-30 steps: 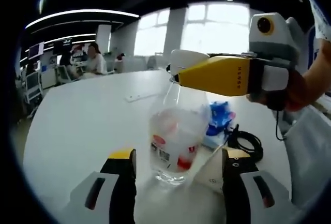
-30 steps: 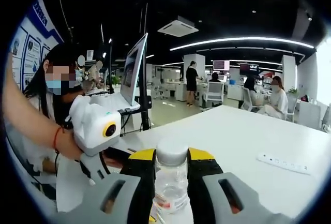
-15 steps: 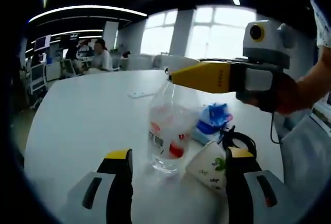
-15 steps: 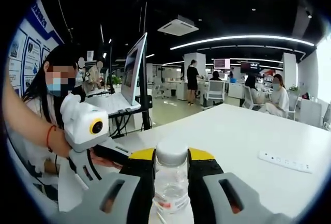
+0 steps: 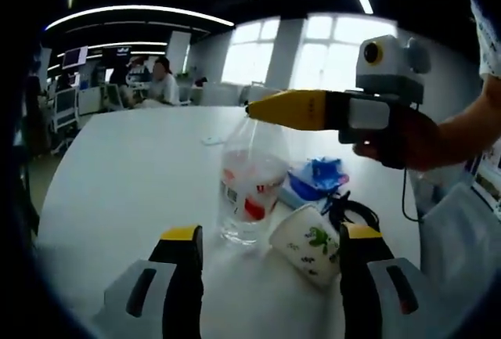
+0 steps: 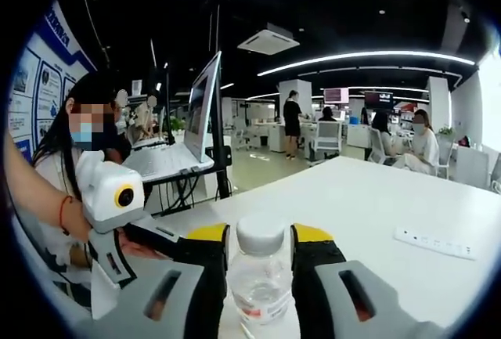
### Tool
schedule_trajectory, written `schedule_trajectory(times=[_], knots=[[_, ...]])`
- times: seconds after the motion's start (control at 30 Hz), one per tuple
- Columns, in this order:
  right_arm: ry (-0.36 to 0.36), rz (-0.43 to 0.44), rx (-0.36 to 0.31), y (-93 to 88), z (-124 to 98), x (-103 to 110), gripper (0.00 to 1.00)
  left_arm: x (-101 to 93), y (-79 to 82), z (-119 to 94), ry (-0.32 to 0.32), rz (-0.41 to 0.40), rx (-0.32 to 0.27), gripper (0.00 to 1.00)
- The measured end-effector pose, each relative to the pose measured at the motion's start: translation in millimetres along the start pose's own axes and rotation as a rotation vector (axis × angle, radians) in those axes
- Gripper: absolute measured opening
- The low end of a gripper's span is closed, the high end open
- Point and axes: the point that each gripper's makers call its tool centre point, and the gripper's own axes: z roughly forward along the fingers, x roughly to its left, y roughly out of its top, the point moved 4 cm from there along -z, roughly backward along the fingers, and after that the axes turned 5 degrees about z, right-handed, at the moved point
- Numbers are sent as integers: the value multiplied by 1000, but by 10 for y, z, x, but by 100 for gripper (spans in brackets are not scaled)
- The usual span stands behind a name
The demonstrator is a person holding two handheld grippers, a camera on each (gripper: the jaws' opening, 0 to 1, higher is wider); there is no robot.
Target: Arrange the tabletop items into an orderly group along one side of the table until the central work area is clear of visible clutter.
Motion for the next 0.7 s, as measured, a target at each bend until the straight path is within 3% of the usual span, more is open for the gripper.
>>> schedule_trajectory(times=[0.3,0.7], knots=[[24,22,-2,27,-65,-4,42,-86,-20,-52,2,0,10,65],[34,43,16,34,-201,-68,50,-175,19,-91,4,-4,7,63]])
